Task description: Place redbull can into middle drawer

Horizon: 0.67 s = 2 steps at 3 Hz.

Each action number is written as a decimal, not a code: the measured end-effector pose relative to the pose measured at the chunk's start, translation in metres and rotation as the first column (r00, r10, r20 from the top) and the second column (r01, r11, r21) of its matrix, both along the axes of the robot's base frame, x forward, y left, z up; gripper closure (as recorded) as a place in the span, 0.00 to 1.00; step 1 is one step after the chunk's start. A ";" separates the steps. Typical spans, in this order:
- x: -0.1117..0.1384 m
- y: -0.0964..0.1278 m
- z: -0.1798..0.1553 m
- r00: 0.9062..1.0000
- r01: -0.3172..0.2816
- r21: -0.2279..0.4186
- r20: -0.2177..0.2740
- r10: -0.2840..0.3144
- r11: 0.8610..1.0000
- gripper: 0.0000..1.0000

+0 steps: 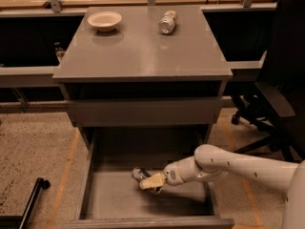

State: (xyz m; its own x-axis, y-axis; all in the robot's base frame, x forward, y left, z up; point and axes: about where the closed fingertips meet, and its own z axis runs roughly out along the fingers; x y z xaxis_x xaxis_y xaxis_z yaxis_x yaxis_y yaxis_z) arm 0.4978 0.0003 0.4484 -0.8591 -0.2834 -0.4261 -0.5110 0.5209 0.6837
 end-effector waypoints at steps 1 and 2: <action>-0.001 0.002 -0.001 1.000 -0.003 0.001 -0.002 0.003 1.000 0.00; -0.001 0.002 -0.001 1.000 -0.003 0.001 -0.002 0.003 1.000 0.00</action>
Offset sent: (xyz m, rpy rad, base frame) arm -0.0008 0.0015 -0.0005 0.0010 0.0016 0.0027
